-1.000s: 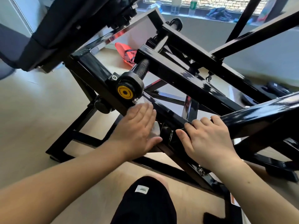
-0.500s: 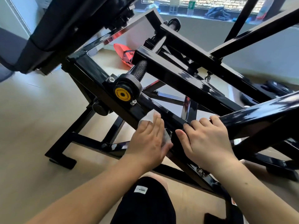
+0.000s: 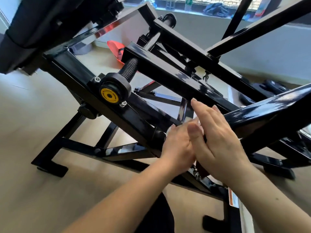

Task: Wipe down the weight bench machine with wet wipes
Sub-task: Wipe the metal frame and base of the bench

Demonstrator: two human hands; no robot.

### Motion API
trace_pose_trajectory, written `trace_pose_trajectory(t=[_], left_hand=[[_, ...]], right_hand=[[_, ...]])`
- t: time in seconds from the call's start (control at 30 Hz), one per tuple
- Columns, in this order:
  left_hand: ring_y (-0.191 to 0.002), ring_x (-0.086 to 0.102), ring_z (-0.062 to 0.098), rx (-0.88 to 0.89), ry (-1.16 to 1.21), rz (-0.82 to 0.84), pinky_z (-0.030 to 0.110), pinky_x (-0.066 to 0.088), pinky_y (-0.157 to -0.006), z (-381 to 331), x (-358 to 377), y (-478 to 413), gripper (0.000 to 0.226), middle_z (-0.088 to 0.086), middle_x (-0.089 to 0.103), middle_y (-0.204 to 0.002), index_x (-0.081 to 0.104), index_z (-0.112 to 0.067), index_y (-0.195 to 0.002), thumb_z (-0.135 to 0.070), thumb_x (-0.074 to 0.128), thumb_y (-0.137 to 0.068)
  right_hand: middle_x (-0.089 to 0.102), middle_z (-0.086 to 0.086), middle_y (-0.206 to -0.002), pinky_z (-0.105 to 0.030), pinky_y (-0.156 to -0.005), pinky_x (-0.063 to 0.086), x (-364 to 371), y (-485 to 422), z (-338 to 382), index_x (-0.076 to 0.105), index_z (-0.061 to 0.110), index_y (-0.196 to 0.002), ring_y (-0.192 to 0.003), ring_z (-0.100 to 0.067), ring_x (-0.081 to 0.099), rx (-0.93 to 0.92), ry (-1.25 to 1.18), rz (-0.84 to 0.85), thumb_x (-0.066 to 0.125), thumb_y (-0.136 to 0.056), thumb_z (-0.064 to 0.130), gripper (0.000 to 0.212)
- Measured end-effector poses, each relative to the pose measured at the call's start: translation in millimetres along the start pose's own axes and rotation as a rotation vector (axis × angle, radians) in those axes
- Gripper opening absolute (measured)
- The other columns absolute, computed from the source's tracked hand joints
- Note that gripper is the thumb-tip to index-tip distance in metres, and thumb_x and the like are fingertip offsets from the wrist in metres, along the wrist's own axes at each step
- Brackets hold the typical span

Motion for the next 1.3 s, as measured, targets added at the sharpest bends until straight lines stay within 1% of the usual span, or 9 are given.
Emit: trace_pose_trajectory(t=[0.13, 0.27, 0.43, 0.57, 0.77, 0.93, 1.03, 1.13, 1.3], left_hand=[[-0.135, 0.043, 0.012, 0.075, -0.262, 0.058, 0.040, 0.045, -0.111, -4.2, 14.9, 12.2, 0.051, -0.008, 0.045, -0.150, 0.035, -0.031, -0.151, -0.043, 0.043, -0.102], [-0.148, 0.035, 0.007, 0.148, -0.109, 0.063, 0.030, 0.040, -0.115, 8.1, -3.2, 44.2, 0.051, -0.010, 0.039, -0.161, 0.041, -0.025, -0.156, -0.033, 0.039, -0.105], [-0.124, 0.061, 0.005, 0.153, 0.071, -0.107, 0.026, 0.048, -0.106, 4.5, -66.0, 45.4, 0.030, -0.002, 0.069, -0.129, 0.067, -0.019, -0.125, -0.021, 0.041, -0.111], [-0.149, 0.041, 0.023, 0.493, -0.393, -0.317, 0.043, 0.034, -0.122, -25.0, -111.6, 29.0, 0.043, 0.017, 0.049, -0.153, 0.053, 0.002, -0.145, -0.019, 0.043, -0.110], [-0.155, 0.028, 0.026, 0.504, -0.885, -0.051, 0.046, 0.026, -0.125, 69.1, -65.2, 60.6, 0.049, 0.017, 0.041, -0.159, 0.045, -0.001, -0.152, -0.026, 0.040, -0.109], [-0.156, 0.025, 0.021, 0.430, -0.642, -0.101, 0.046, 0.037, -0.120, 64.1, -63.4, 95.4, 0.050, 0.013, 0.033, -0.164, 0.041, -0.001, -0.154, -0.025, 0.043, -0.110], [-0.159, 0.013, 0.018, 0.181, -0.334, -0.210, 0.049, 0.026, -0.126, 78.3, -74.6, 110.7, 0.055, 0.000, 0.016, -0.172, 0.025, -0.010, -0.161, -0.031, 0.030, -0.111], [-0.158, 0.001, 0.007, -0.162, 0.084, -0.487, 0.050, 0.014, -0.129, 93.8, -87.0, 113.5, 0.057, -0.016, 0.003, -0.172, 0.009, -0.026, -0.165, -0.041, 0.024, -0.112], [-0.154, -0.025, 0.009, -0.183, 0.264, -0.592, 0.046, -0.003, -0.129, 57.7, -71.7, 64.9, 0.072, -0.012, -0.032, -0.166, -0.018, -0.023, -0.162, -0.041, 0.030, -0.111]], right_hand=[[0.059, -0.007, -0.147, -0.059, -0.122, 0.027, 16.3, 0.8, -2.9, 0.051, 0.008, -0.150, -0.143, -0.024, 0.049, 0.026, 0.308, 0.081, 0.016, -0.110, 0.050, 0.067], [0.054, -0.001, -0.153, -0.056, -0.124, 0.022, 32.5, 0.4, -13.3, 0.046, 0.014, -0.154, -0.147, -0.022, 0.044, 0.070, 0.484, 0.247, -0.003, -0.107, 0.057, 0.081], [0.066, 0.006, -0.139, -0.050, -0.118, 0.027, 39.0, -6.3, -14.2, 0.057, 0.019, -0.147, -0.133, -0.018, 0.057, 0.090, 0.526, 0.200, -0.003, -0.107, 0.052, 0.079], [0.072, 0.006, -0.129, -0.041, -0.111, 0.035, 27.2, -7.1, -10.2, 0.065, 0.019, -0.139, -0.124, -0.017, 0.063, 0.111, 0.357, 0.044, 0.003, -0.109, 0.049, 0.075], [0.078, 0.001, -0.107, -0.049, -0.107, 0.039, 36.1, 1.8, -9.4, 0.072, 0.015, -0.128, -0.109, -0.025, 0.069, 0.036, 0.514, 0.092, 0.016, -0.110, 0.045, 0.066], [0.078, 0.003, -0.109, -0.053, -0.110, 0.037, 42.3, 4.1, -5.5, 0.074, 0.017, -0.123, -0.111, -0.025, 0.069, 0.028, 0.489, 0.090, 0.023, -0.109, 0.045, 0.059], [0.073, 0.002, -0.127, -0.049, -0.113, 0.039, 51.2, 3.0, 5.5, 0.068, 0.017, -0.134, -0.122, -0.022, 0.065, 0.006, 0.317, 0.101, 0.023, -0.109, 0.046, 0.059], [0.060, 0.004, -0.146, -0.027, -0.114, 0.034, 71.1, -1.1, 21.8, 0.055, 0.019, -0.149, -0.138, -0.016, 0.052, 0.042, 0.082, 0.206, 0.026, -0.108, 0.047, 0.058], [0.062, 0.008, -0.144, -0.032, -0.104, 0.044, 83.6, -5.5, 26.2, 0.056, 0.023, -0.148, -0.136, -0.013, 0.055, 0.061, 0.063, 0.262, 0.026, -0.105, 0.048, 0.058]])
Point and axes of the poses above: each hand's wrist, its own y-axis away from the middle knuckle, its own x-axis out of the palm, z = x × y, the point moved 7 cm from there along -y, towards the middle knuckle
